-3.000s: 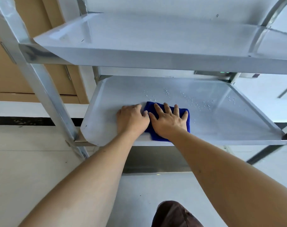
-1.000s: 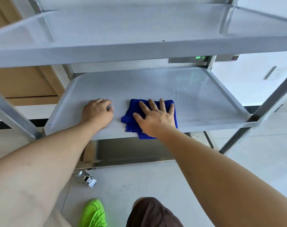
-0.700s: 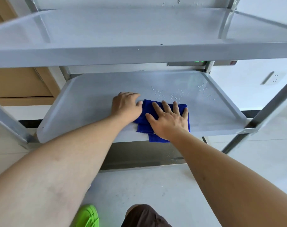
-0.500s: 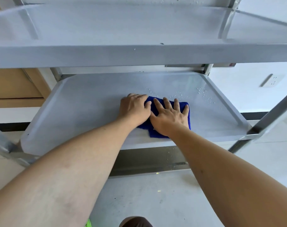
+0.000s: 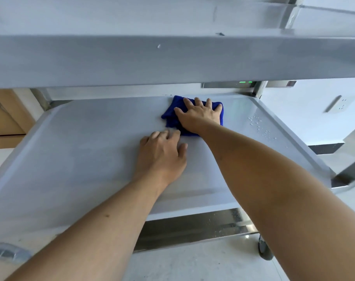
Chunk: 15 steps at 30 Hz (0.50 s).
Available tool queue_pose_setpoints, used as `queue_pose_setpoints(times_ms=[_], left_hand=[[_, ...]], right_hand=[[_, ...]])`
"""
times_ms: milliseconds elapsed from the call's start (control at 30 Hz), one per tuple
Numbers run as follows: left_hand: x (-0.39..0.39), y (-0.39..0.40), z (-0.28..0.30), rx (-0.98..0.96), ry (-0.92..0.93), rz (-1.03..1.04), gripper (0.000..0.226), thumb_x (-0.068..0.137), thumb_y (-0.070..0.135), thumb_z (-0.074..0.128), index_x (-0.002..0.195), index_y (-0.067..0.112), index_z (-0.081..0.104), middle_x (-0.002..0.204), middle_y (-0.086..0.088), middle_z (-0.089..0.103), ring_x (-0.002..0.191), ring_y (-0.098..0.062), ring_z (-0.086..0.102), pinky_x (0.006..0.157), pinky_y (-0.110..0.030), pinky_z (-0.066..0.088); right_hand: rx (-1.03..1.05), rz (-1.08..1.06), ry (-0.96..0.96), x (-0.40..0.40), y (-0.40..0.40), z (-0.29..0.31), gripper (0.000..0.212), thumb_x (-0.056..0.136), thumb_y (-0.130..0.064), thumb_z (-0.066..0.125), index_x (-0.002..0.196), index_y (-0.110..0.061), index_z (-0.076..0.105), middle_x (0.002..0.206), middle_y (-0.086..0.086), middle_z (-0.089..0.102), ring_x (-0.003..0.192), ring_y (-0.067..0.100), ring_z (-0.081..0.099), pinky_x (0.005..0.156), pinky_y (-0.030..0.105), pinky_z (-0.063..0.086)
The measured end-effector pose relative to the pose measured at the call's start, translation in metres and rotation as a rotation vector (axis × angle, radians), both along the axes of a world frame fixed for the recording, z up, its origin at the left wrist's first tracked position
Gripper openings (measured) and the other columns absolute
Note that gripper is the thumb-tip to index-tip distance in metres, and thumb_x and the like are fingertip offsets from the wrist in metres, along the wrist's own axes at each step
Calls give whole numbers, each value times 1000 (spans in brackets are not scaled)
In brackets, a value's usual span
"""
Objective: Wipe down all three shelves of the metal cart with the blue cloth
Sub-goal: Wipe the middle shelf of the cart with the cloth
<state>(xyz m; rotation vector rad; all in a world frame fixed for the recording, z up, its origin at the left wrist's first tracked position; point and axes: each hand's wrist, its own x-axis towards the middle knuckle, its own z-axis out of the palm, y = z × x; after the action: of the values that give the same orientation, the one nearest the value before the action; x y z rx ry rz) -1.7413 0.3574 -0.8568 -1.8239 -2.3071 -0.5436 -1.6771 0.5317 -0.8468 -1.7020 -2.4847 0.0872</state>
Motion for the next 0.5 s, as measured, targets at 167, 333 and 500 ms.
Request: queue_pose_setpoints(times_ms=[167,333,500], left_hand=[[0,1,-2,-23,30,28,40,95,46,39,123,26,60,138,-6,55,126,-25,46,101,-40,35],[0,0,-1,-25,-6,20,42,94,48,40,126,30,60,142,-4,52,133,-21,41,107,-40,34],[0,0,0,-15,-13,35,44,93,49,43,129,30,59,141,-3,54,133,-20,42,107,-40,34]], right_hand=[[2,6,5,-2,33,5,68,90,-69,16,151,-41,28,161,-2,30,149,36,14,113,64,8],[9,-5,26,18,55,3,68,90,-69,17,151,-42,28,161,-4,29,150,33,14,114,63,6],[-10,-63,33,52,69,6,70,89,-71,17,153,-44,23,164,-4,25,152,32,11,116,62,3]])
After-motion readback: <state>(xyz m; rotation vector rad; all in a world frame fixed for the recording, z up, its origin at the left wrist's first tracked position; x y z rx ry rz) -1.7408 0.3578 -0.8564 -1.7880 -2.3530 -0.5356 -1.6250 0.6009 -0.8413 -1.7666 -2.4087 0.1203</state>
